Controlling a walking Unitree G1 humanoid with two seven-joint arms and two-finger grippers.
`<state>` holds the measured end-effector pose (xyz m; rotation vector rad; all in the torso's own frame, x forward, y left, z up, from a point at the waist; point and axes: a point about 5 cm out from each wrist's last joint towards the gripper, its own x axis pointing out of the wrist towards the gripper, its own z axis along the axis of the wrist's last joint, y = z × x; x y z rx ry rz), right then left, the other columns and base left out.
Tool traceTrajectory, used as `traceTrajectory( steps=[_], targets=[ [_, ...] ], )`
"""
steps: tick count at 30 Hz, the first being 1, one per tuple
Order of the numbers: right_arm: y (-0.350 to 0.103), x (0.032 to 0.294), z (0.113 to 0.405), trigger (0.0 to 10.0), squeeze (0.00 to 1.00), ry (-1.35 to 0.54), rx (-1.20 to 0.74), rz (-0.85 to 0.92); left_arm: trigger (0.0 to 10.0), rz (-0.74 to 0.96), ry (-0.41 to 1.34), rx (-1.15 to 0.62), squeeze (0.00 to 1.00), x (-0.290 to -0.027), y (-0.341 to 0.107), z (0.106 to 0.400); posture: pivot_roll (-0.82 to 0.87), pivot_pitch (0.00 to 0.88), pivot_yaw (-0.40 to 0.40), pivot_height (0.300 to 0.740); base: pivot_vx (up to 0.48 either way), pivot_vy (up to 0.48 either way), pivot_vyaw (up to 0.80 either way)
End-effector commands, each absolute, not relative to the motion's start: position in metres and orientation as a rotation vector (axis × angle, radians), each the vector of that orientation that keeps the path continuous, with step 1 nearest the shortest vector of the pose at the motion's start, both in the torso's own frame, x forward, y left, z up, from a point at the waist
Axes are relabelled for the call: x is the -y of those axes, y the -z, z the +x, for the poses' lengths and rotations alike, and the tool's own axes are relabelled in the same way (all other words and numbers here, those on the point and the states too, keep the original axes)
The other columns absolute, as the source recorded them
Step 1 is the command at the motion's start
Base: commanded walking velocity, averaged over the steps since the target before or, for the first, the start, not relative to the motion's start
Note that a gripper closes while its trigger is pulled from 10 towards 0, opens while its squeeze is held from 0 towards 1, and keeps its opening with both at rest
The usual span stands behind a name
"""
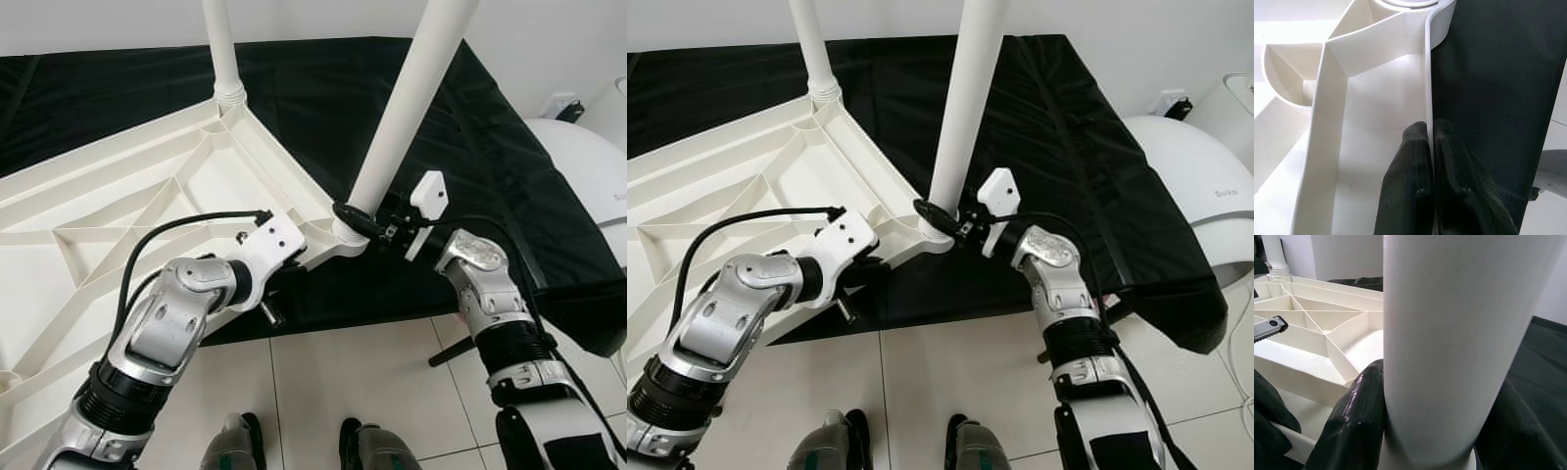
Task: Building children table
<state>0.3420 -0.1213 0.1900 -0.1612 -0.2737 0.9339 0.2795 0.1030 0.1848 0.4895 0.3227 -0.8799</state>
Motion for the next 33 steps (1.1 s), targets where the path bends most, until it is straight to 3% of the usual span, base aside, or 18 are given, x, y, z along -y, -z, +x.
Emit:
traceTrajectory(
  steps=[1, 33],
  targets=[
    [-0.1576, 0.1216, 0.3377, 10.0, 0.00, -0.937, 0.124, -0.154, 10.0, 0.509, 0.829, -0.254, 0.00, -0.1009, -0.1959, 0.2804, -0.05, 0.189, -0.020, 0.740, 0.000, 0.000, 0.00],
    [-0.1668, 0.1155, 0.3299, 10.0, 0.00, -0.809, 0.227, -0.097, 10.0, 0.504, 0.829, -0.254, 0.00, -0.1004, -0.1960, 0.2805, -0.06, 0.200, -0.019, 0.740, 0.000, 0.000, 0.00]
  ],
)
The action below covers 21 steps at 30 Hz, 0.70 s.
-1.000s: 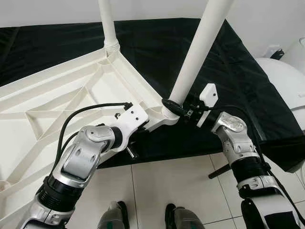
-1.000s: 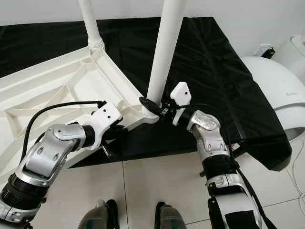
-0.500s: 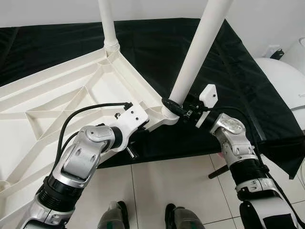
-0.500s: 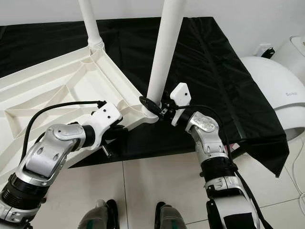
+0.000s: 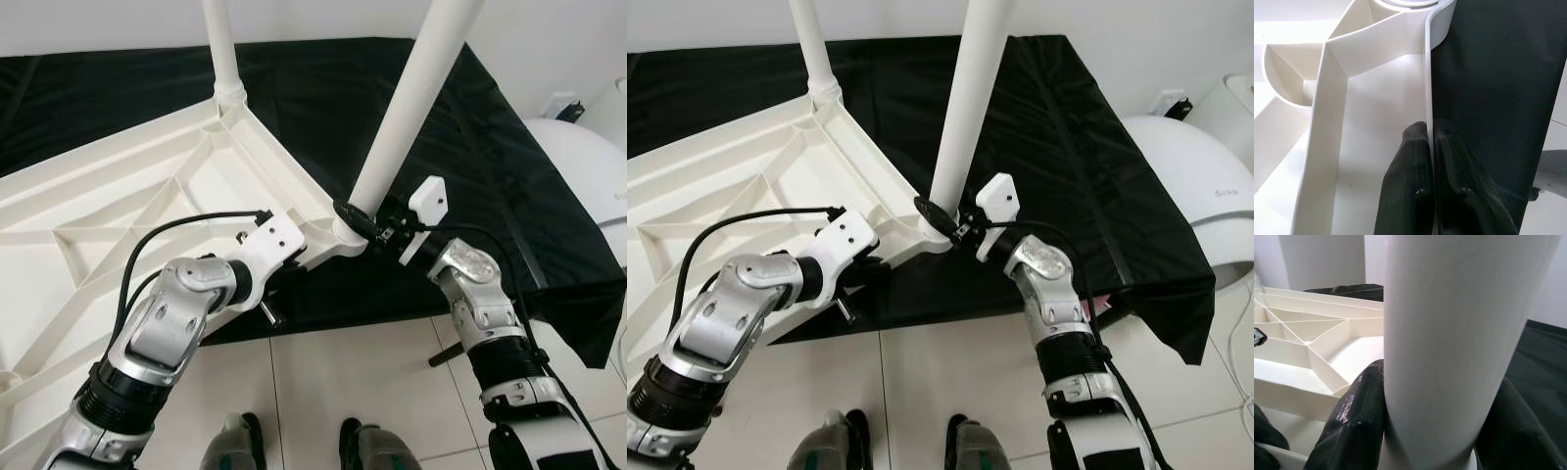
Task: Building children table
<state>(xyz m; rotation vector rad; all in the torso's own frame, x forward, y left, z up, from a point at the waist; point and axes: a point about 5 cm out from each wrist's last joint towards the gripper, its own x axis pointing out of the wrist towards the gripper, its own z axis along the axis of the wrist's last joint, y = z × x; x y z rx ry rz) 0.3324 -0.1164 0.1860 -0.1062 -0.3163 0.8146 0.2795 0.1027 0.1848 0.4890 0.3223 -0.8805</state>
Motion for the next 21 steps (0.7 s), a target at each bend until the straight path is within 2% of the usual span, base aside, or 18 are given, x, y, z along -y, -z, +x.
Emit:
traceTrajectory(
  steps=[1, 21],
  targets=[
    [-0.1670, 0.1153, 0.3298, 10.0, 0.00, -0.799, 0.231, -0.097, 10.0, 0.503, 0.829, -0.254, 0.00, -0.1004, -0.1961, 0.2807, -0.06, 0.200, -0.019, 0.740, 0.000, 0.000, 0.00],
    [-0.1708, 0.1076, 0.3238, 10.0, 0.00, -0.687, 0.279, -0.073, 10.0, 0.504, 0.831, -0.251, 0.00, -0.0995, -0.1972, 0.2818, -0.06, 0.198, -0.016, 0.740, 0.000, 0.000, 0.00]
  ],
)
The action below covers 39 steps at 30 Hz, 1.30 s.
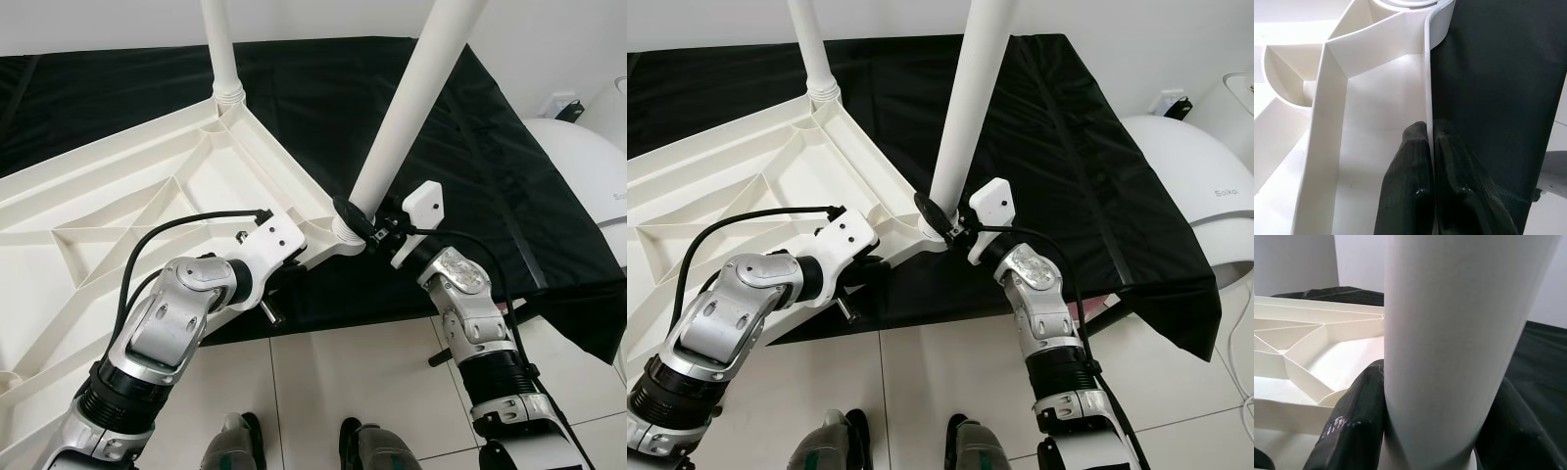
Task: Building children table
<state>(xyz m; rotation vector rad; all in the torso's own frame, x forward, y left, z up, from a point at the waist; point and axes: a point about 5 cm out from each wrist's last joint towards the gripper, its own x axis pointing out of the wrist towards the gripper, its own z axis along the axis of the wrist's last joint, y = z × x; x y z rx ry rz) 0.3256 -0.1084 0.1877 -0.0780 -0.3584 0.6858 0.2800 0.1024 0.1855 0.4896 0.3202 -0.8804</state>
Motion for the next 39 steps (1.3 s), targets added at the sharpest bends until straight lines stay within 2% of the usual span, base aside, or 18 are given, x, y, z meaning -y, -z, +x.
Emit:
traceTrajectory(
  steps=[1, 6, 39],
  targets=[
    [-0.171, 0.108, 0.324, 10.0, 0.00, -0.687, 0.279, -0.073, 10.0, 0.504, 0.831, -0.251, 0.00, -0.100, -0.197, 0.282, -0.06, 0.198, -0.016, 0.740, 0.000, 0.000, 0.00],
    [-0.171, 0.108, 0.324, 10.0, 0.00, -0.687, 0.279, -0.073, 10.0, 0.504, 0.831, -0.251, 0.00, -0.100, -0.197, 0.282, -0.06, 0.198, -0.016, 0.740, 0.000, 0.000, 0.00],
    [-0.174, 0.087, 0.312, 10.0, 0.00, -0.328, 0.316, -0.012, 10.0, 0.495, 0.851, -0.240, 0.00, -0.092, -0.195, 0.280, -0.07, 0.176, -0.027, 0.740, 0.000, 0.000, 0.00]
  ],
)
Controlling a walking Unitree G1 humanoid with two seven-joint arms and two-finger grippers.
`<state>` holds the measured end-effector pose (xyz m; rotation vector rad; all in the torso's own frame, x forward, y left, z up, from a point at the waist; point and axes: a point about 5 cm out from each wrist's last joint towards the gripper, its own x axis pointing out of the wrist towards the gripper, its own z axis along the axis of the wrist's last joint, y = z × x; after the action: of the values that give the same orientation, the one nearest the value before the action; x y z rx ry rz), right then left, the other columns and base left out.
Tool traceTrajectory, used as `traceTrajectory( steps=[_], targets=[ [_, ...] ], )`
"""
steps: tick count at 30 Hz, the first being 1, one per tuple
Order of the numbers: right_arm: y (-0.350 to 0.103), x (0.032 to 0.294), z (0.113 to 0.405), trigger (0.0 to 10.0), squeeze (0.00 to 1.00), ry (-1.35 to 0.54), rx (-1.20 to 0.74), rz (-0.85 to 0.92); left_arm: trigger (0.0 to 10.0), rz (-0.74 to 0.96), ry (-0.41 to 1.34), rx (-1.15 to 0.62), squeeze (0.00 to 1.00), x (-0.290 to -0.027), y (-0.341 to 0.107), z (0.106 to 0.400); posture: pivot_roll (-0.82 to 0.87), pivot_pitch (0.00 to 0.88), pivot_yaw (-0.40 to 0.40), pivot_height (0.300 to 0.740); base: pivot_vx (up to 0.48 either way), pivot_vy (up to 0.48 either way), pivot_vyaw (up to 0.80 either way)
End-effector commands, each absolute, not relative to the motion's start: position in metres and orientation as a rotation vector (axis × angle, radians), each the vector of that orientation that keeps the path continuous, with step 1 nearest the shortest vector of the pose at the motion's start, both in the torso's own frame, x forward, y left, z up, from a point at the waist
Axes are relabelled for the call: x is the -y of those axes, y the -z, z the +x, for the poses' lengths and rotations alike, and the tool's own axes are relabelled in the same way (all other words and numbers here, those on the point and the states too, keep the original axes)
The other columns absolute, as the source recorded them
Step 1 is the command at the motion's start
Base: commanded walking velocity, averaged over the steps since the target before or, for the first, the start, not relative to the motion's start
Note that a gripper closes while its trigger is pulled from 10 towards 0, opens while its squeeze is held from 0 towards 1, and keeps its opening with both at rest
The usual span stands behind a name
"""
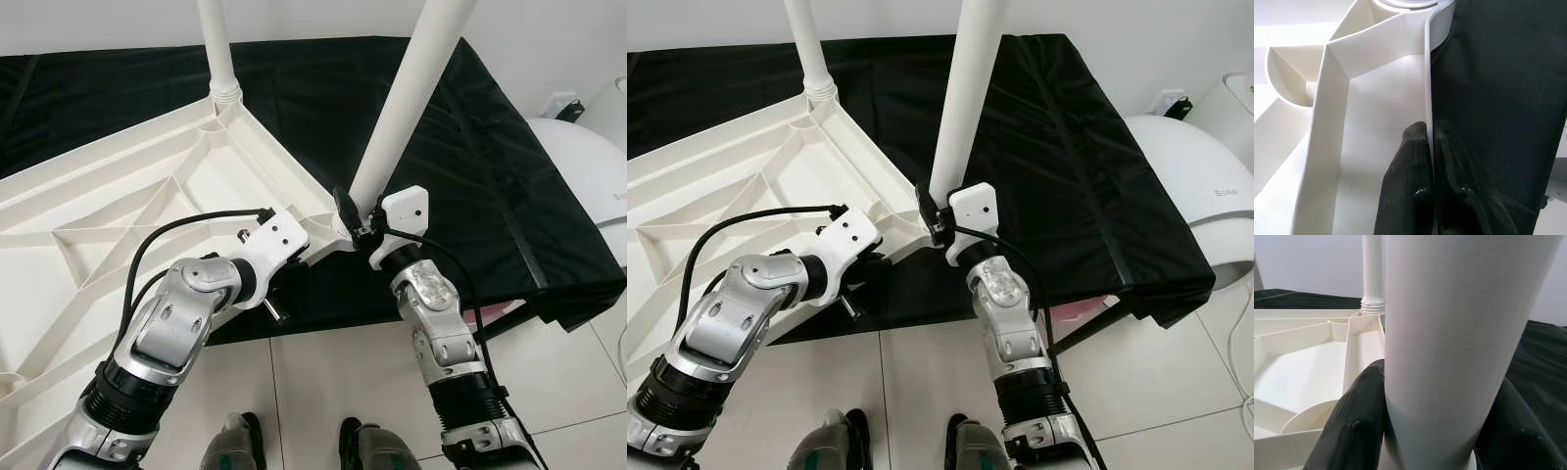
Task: Building children table
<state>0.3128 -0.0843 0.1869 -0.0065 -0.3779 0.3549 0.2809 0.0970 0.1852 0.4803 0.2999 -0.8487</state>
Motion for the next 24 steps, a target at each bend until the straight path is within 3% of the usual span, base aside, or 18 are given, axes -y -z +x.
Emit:
traceTrajectory(
  steps=[1, 24],
  targets=[
    [-0.1736, 0.0869, 0.3116, 10.0, 0.00, -0.309, 0.316, -0.010, 10.0, 0.494, 0.850, -0.240, 0.00, -0.0920, -0.1953, 0.2805, -0.07, 0.178, -0.026, 0.740, 0.000, 0.000, 0.00],
    [-0.1701, 0.0776, 0.3149, 10.0, 0.00, -0.060, 0.276, 0.012, 10.0, 0.499, 0.850, -0.245, 0.00, -0.0940, -0.1973, 0.2803, -0.05, 0.193, -0.001, 0.740, 0.000, 0.000, 0.00]
  ],
)
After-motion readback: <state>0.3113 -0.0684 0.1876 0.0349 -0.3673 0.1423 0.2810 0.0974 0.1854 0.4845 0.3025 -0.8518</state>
